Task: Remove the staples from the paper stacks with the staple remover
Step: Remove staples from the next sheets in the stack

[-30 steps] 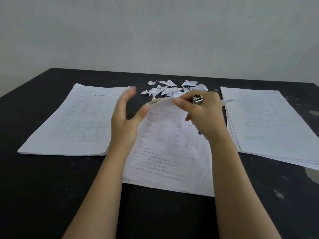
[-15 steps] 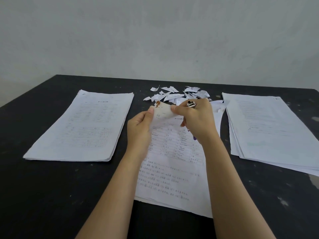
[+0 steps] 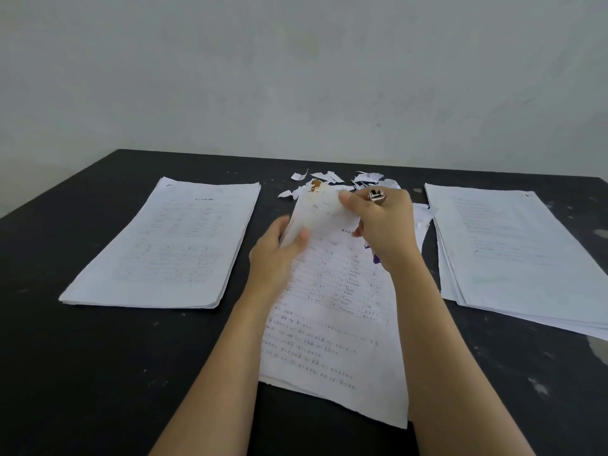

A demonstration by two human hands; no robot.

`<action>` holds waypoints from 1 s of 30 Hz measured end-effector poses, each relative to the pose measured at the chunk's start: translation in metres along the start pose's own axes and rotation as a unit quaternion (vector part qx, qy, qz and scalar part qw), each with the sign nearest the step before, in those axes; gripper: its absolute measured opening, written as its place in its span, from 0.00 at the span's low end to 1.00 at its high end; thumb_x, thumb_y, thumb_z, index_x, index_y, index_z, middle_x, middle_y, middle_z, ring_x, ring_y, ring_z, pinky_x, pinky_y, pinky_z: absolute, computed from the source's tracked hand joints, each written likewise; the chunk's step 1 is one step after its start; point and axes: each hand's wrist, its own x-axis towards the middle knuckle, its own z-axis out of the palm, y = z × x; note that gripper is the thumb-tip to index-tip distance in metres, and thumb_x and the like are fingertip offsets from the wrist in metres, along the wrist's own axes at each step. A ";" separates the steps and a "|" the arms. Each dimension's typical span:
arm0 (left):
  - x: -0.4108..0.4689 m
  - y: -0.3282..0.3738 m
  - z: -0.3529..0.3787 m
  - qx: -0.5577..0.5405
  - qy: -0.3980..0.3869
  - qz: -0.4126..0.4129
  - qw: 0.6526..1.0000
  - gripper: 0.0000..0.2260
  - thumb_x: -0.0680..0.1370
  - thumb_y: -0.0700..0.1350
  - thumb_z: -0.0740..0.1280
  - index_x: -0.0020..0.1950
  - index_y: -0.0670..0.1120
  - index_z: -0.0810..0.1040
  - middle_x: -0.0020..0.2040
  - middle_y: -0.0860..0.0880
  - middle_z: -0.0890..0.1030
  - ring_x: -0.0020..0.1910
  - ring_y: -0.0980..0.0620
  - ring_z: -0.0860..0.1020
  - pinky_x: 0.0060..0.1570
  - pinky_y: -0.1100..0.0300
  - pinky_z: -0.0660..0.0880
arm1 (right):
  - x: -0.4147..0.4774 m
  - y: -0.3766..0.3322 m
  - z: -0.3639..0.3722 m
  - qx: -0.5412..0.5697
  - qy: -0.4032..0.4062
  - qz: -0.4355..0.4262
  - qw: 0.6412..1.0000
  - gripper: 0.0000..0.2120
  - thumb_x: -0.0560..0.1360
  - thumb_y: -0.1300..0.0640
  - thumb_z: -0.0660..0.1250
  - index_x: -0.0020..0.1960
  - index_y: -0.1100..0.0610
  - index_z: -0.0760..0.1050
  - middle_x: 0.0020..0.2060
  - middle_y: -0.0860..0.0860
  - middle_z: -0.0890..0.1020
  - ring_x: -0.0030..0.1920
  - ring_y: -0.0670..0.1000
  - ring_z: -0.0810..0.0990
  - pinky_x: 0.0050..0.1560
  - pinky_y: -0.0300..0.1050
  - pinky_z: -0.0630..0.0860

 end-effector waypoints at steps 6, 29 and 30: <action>0.004 -0.004 0.009 0.085 0.059 -0.021 0.994 0.09 0.79 0.47 0.62 0.48 0.41 0.76 0.48 0.46 0.80 0.46 0.49 0.78 0.42 0.58 0.75 | -0.002 0.007 0.001 -0.101 0.042 -0.027 0.994 0.27 0.71 0.57 0.72 0.68 0.48 0.68 0.76 0.50 0.56 0.61 0.49 0.74 0.56 0.42 0.75; 0.036 0.059 -0.178 0.171 0.163 -0.157 0.959 0.11 0.70 0.36 0.73 0.51 0.38 0.78 0.49 0.42 0.80 0.44 0.43 0.78 0.46 0.54 0.72 | -0.011 -0.033 0.072 -0.009 -0.128 0.143 0.981 0.11 0.71 0.68 0.69 0.34 0.60 0.70 0.24 0.50 0.72 0.19 0.44 0.68 0.22 0.35 0.65; 0.039 0.056 -0.185 0.208 0.190 -0.129 0.951 0.09 0.70 0.33 0.72 0.49 0.38 0.78 0.49 0.40 0.80 0.46 0.42 0.78 0.45 0.54 0.72 | -0.010 -0.031 0.088 -0.018 -0.140 0.154 0.978 0.10 0.72 0.66 0.69 0.35 0.61 0.70 0.25 0.52 0.71 0.21 0.46 0.67 0.24 0.37 0.65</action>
